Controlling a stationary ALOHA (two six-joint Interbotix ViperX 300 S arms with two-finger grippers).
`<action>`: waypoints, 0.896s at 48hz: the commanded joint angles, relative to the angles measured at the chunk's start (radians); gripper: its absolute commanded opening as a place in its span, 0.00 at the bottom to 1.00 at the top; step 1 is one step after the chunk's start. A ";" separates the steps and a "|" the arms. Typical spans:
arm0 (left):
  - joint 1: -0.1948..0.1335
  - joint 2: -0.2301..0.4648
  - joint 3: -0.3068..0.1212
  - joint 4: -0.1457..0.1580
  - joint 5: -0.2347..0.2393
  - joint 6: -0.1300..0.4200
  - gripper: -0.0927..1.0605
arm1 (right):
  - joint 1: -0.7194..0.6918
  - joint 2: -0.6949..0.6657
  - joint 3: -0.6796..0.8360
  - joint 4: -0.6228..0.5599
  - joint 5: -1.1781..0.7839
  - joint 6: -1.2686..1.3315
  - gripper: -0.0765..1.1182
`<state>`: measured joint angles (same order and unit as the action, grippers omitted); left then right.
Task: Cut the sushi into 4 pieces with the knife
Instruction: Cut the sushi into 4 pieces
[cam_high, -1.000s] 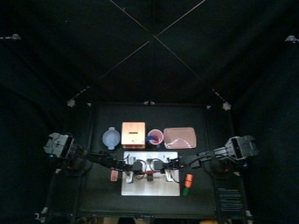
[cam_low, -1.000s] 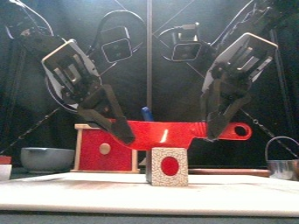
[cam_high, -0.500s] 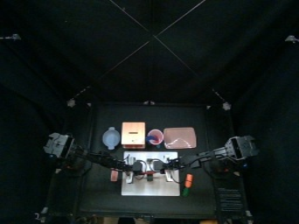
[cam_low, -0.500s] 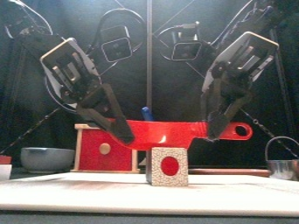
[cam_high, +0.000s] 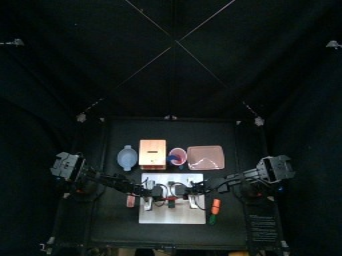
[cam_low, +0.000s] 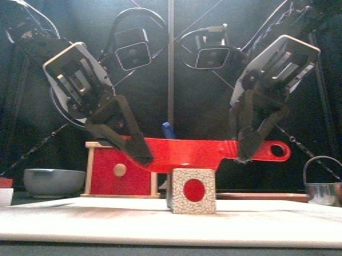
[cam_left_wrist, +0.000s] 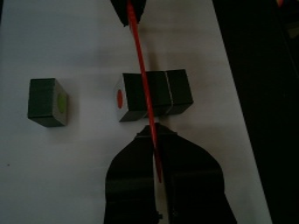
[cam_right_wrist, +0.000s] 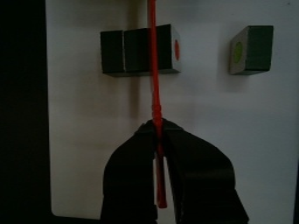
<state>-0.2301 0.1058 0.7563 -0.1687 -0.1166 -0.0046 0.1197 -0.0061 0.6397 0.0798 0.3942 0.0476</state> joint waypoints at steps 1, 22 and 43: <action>-0.012 0.003 -0.002 0.003 0.011 0.003 0.32 | -0.009 -0.003 -0.008 -0.006 0.002 -0.003 0.28; -0.009 0.020 0.005 0.002 0.011 0.003 0.32 | -0.011 0.011 -0.008 -0.008 0.002 -0.003 0.28; 0.014 0.071 0.006 0.009 0.011 0.008 0.32 | -0.012 0.081 0.000 -0.002 -0.023 -0.003 0.28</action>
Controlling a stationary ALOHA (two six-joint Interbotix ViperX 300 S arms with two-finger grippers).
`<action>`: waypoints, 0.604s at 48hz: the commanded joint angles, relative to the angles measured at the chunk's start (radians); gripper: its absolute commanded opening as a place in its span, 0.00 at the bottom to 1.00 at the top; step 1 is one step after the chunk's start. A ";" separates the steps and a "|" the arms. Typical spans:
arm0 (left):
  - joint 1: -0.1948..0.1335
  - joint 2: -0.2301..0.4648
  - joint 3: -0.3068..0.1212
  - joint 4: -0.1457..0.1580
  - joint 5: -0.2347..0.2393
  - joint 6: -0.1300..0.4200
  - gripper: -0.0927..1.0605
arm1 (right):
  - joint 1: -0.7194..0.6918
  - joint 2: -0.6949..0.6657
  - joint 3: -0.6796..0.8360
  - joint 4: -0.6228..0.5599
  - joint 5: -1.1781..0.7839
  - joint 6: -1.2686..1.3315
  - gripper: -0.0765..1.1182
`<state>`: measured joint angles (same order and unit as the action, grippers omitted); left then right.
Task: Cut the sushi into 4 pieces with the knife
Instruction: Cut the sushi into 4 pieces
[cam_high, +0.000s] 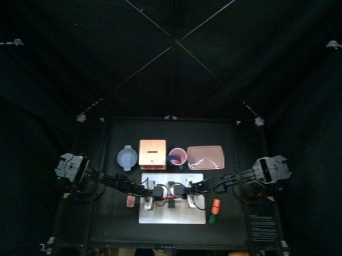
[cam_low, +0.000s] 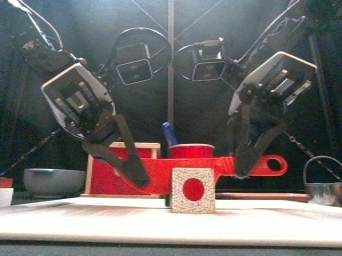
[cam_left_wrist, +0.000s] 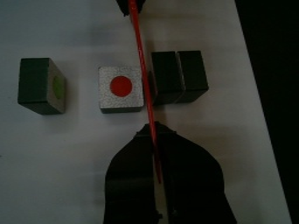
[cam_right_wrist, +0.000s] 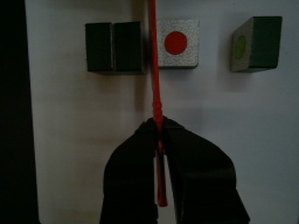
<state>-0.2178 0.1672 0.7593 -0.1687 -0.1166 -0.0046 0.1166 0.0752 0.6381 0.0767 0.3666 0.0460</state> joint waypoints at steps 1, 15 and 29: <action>0.005 0.012 0.003 0.014 0.011 0.009 0.32 | -0.009 0.002 0.002 0.000 0.005 -0.002 0.28; 0.080 0.023 -0.011 0.098 0.011 0.009 0.32 | -0.037 -0.006 0.002 -0.031 0.005 -0.003 0.28; 0.141 0.017 -0.012 0.173 0.011 0.009 0.32 | -0.081 -0.012 -0.009 -0.064 0.005 -0.002 0.28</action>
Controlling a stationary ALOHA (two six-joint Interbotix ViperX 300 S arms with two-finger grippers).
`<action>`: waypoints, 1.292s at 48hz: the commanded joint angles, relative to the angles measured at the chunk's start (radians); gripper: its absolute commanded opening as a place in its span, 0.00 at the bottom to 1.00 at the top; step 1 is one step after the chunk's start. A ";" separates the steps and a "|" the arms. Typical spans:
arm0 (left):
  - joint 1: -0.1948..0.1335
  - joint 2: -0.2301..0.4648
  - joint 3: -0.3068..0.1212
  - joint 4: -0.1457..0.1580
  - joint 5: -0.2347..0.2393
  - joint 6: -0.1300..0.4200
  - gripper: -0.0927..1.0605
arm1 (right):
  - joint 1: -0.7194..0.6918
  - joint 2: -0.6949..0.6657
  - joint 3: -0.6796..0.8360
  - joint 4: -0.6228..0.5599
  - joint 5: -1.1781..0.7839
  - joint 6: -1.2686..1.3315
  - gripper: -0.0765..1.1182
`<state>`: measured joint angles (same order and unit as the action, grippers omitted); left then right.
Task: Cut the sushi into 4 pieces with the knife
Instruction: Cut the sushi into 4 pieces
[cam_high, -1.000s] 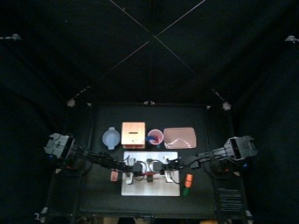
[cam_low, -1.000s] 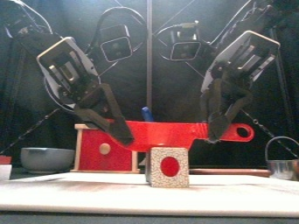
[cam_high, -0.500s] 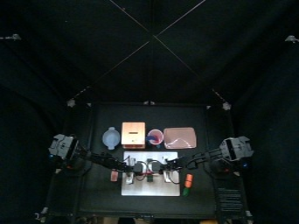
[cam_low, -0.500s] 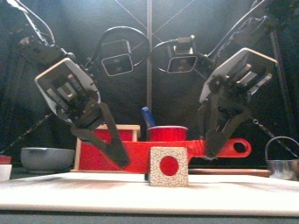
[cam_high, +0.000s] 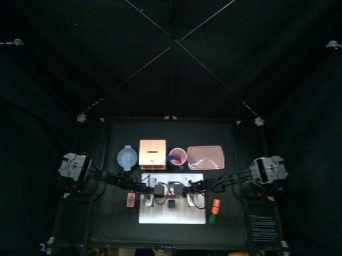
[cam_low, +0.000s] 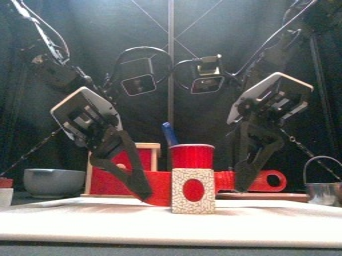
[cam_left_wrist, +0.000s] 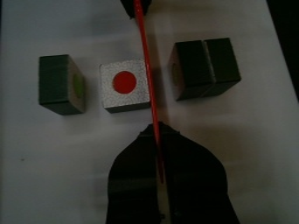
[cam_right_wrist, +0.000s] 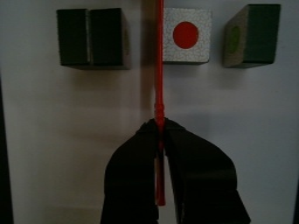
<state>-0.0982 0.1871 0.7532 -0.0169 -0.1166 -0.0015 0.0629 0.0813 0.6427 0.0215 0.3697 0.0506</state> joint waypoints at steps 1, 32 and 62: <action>0.025 -0.003 -0.006 0.026 0.009 0.006 0.32 | -0.029 -0.020 -0.015 -0.012 0.002 -0.006 0.28; 0.028 -0.140 -0.008 0.112 0.089 0.005 0.32 | -0.021 -0.094 -0.051 -0.026 0.129 -0.005 0.28; -0.115 -0.155 -0.109 0.091 0.224 -0.003 0.32 | 0.071 -0.164 -0.074 0.032 0.173 0.000 0.28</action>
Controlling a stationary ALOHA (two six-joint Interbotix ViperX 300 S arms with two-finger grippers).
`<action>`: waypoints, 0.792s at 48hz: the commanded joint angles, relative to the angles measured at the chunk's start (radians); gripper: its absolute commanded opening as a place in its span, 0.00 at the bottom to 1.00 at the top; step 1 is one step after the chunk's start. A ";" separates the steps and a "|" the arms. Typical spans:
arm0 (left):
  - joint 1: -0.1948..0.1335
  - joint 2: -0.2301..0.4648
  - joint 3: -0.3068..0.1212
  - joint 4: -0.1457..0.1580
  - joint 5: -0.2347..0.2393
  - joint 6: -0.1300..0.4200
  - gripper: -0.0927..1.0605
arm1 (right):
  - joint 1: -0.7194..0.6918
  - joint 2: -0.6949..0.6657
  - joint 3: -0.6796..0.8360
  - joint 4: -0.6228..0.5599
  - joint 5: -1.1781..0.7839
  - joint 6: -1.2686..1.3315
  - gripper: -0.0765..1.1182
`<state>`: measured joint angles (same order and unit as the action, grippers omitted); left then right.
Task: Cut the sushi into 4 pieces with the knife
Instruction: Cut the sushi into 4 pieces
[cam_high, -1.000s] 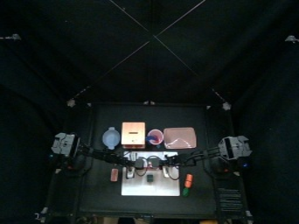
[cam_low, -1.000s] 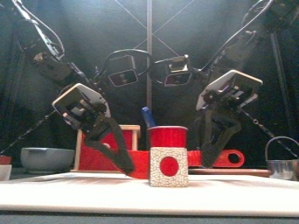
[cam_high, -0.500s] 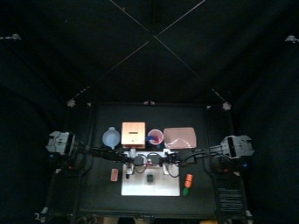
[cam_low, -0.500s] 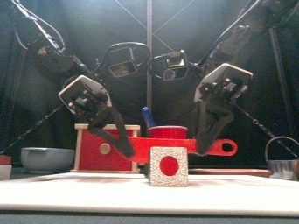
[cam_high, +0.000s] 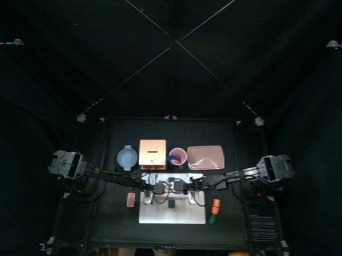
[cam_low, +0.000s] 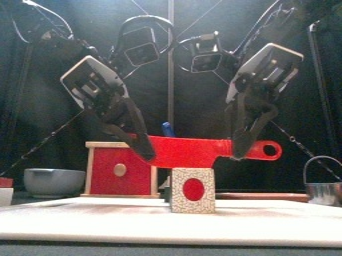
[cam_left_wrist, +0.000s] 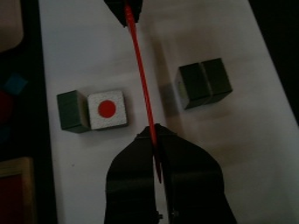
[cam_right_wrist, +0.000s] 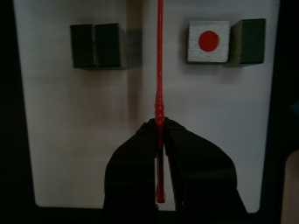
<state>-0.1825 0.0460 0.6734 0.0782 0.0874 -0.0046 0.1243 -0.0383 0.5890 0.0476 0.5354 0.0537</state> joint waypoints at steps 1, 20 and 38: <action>-0.034 -0.012 -0.032 -0.008 0.021 0.000 0.32 | 0.012 -0.044 -0.020 0.006 0.008 -0.006 0.28; -0.084 0.043 -0.044 -0.112 0.017 -0.002 0.32 | 0.048 -0.003 -0.021 0.029 0.000 -0.006 0.28; -0.095 0.086 -0.048 -0.127 0.020 -0.002 0.32 | 0.054 0.034 -0.026 0.034 -0.008 -0.006 0.28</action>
<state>-0.2577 0.1335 0.6289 -0.0506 0.1012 -0.0092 0.1795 0.0077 0.5768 0.0813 0.5292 0.0537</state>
